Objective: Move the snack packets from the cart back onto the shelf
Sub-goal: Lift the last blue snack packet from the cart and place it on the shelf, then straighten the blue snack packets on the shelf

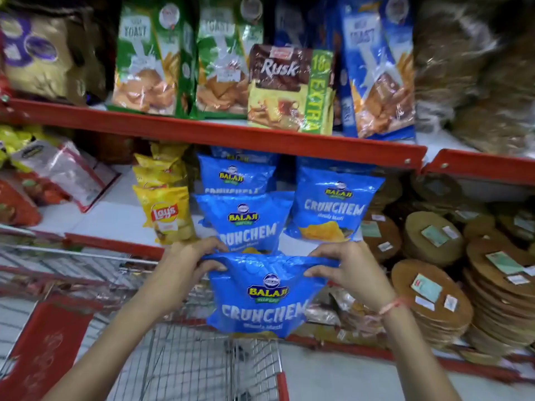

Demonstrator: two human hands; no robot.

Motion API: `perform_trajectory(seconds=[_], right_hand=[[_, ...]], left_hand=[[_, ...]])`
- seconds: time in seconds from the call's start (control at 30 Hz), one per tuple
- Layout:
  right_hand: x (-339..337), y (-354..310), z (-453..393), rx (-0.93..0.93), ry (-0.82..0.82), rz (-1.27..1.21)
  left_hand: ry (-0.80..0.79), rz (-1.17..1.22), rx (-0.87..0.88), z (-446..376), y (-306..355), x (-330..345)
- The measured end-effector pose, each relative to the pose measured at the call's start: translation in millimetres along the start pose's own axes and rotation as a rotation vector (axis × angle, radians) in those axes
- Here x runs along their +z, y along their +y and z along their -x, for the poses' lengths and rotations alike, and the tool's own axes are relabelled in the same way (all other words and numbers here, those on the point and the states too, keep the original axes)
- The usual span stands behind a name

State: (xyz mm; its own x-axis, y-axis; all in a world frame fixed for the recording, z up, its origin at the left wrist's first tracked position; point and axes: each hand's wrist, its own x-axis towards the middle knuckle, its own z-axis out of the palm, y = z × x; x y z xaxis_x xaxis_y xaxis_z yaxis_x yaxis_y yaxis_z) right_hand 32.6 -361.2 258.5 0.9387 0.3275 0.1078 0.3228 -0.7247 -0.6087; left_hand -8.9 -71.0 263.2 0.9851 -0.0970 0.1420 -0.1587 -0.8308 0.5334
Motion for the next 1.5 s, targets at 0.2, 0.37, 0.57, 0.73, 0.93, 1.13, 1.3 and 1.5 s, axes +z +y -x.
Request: perform_trajectory(seconds=[0.2,0.37,0.57,0.73,0.93,1.13,1.3,1.5], right_hand=[[-86.0,23.6,-3.0,0.046,0.322,-0.028],[-111.1,59.9,-28.2,0.16,0.474,0.009],[-86.2,100.3,-55.3,0.377,0.393,0.094],[-70.7,96.3,-61.3,0.423,0.286,0.216],[-27.9,27.2,-87.0,0.108,0.421,0.232],[50.5,-76.3,-148.3,-0.202,0.322,0.206],[119.9,-153.4,-202.5,-0.177,0.069,0.466],[175.6,-195.0,-249.1,-0.089,-0.165,0.573]], left_hand=[[0.061,0.083,0.131,-66.6,65.1,6.8],[0.025,0.04,0.167,-129.5,102.0,35.5],[-0.134,-0.167,0.1,-178.8,104.7,84.2],[-0.225,-0.303,0.24,-195.5,92.7,92.8],[0.0,-0.2,0.404,-156.0,47.3,53.1],[0.178,-0.261,0.244,-115.3,-58.2,-16.8],[0.212,-0.432,0.027,-106.2,-156.4,-67.0],[-0.053,-0.51,-0.128,-124.0,-221.8,-87.2]])
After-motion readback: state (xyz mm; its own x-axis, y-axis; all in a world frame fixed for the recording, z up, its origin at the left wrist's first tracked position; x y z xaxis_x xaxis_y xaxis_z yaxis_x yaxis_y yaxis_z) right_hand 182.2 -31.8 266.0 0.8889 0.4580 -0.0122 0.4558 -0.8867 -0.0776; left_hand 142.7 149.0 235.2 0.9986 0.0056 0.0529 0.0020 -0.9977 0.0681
